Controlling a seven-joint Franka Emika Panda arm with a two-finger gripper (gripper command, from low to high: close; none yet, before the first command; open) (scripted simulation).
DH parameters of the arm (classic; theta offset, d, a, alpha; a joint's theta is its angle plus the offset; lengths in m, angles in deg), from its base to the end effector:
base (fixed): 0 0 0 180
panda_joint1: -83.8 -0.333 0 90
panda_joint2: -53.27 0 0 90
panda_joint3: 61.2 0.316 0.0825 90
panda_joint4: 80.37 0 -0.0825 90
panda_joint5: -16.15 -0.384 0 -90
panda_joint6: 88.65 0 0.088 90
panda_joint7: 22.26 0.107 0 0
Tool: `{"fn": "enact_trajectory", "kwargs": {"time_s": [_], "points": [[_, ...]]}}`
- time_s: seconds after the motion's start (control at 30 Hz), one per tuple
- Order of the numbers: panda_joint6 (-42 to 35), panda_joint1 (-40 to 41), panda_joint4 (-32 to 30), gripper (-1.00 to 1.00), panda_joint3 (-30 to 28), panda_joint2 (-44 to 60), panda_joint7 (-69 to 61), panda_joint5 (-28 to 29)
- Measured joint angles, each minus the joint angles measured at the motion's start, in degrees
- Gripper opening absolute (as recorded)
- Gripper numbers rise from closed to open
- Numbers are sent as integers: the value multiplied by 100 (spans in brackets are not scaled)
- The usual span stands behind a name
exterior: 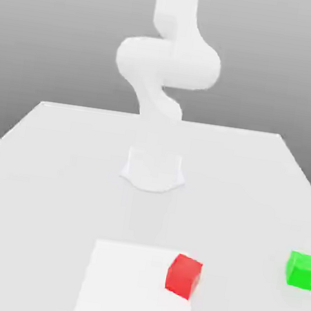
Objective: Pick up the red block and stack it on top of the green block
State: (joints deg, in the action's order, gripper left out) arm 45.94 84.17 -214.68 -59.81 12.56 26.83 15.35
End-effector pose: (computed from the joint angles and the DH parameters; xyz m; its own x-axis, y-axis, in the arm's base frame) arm 0.3814 0.0100 0.6614 0.5027 -0.7494 0.4309 -0.5632 -0.6621 -0.4944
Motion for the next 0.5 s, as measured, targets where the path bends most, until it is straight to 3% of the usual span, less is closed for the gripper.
{"fn": "enact_trajectory", "kwargs": {"time_s": [0.5], "points": [[1739,135,-1549,0,947,3151,2310,-60]]}}
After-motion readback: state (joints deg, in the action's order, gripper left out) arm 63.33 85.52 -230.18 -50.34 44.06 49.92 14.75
